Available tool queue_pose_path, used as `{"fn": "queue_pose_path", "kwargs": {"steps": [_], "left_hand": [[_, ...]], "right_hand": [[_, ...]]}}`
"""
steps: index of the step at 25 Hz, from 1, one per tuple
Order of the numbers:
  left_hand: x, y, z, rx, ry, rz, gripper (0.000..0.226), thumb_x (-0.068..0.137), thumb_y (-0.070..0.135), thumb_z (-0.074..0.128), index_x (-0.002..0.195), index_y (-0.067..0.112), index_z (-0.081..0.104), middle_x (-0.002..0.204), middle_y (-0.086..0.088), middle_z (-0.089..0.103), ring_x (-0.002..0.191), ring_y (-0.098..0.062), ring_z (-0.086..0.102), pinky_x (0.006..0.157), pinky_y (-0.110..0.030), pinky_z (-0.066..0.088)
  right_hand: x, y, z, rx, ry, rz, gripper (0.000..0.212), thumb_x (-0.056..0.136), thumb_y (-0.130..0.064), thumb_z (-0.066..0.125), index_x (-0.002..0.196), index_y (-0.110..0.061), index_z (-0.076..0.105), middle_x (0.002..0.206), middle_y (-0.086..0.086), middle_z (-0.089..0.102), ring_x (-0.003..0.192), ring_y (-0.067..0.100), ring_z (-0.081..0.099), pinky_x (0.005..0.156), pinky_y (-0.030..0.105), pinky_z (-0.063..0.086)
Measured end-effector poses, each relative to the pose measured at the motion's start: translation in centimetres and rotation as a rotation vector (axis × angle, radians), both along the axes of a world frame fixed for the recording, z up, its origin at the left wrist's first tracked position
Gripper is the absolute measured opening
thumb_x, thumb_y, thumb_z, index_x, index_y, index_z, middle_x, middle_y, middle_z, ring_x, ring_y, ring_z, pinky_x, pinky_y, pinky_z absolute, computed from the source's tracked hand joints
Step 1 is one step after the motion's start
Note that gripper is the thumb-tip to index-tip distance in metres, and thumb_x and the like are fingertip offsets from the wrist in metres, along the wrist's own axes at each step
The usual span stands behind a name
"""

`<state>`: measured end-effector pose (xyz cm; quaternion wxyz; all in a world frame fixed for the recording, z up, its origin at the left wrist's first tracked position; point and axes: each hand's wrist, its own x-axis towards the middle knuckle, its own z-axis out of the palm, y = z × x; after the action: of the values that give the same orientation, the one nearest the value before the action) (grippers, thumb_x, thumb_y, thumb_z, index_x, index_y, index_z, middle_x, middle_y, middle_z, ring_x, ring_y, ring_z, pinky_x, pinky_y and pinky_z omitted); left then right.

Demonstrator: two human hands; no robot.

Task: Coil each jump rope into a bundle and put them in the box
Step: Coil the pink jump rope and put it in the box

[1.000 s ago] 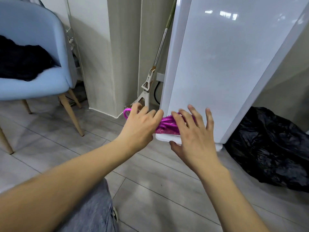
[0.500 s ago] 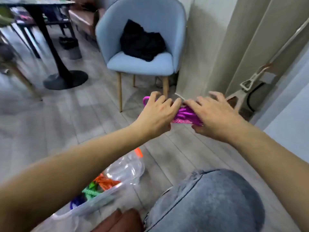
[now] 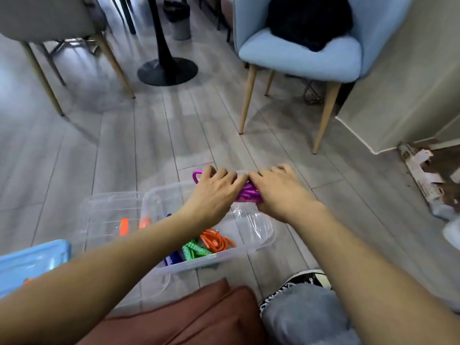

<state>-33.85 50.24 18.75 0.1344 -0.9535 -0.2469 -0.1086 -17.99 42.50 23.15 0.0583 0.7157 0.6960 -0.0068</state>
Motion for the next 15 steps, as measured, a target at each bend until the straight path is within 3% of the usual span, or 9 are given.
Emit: {"fn": "queue_pose_path", "kwargs": {"steps": [4,10,13,15], "left_hand": [[-1.9,3.7,-6.5,-0.115,0.115,-0.083,0.039,0.080,0.012,0.062,0.117,0.021,0.052,0.104,0.000,0.063,0.098,-0.026,0.056,0.094,-0.041,0.038],[-0.1,9.6,-14.9,-0.247,0.357,-0.274,0.034,0.080,0.014,0.071,0.111,0.025,0.062,0.100,0.005,0.067,0.104,-0.027,0.057,0.111,-0.046,0.034],[1.7,10.8,-18.3,-0.253,0.400,-0.402,0.021,0.079,0.012,0.072,0.097,0.021,0.068,0.094,0.000,0.067,0.098,-0.030,0.061,0.109,-0.046,0.038],[2.2,11.0,-20.8,-0.258,0.429,-0.446,0.020,0.079,0.012,0.073,0.097,0.019,0.068,0.097,-0.003,0.068,0.101,-0.032,0.061,0.110,-0.047,0.037]], "right_hand": [[-1.7,1.4,-6.9,-0.165,0.228,-0.105,0.040,0.084,-0.036,0.065,0.117,-0.024,0.047,0.117,0.001,0.062,0.111,0.027,0.060,0.091,0.042,0.038],[-3.0,3.5,-15.1,-0.306,0.541,-0.358,0.057,0.086,-0.036,0.068,0.135,-0.018,0.045,0.123,0.009,0.061,0.110,0.031,0.062,0.088,0.038,0.051],[-2.9,3.9,-17.6,-0.452,0.573,-0.419,0.060,0.086,-0.043,0.070,0.133,-0.015,0.045,0.124,0.010,0.061,0.112,0.032,0.061,0.087,0.039,0.050],[-2.3,3.9,-18.2,-0.500,0.506,-0.329,0.056,0.089,-0.041,0.066,0.134,-0.016,0.045,0.129,0.009,0.058,0.116,0.031,0.058,0.092,0.039,0.047]]}}
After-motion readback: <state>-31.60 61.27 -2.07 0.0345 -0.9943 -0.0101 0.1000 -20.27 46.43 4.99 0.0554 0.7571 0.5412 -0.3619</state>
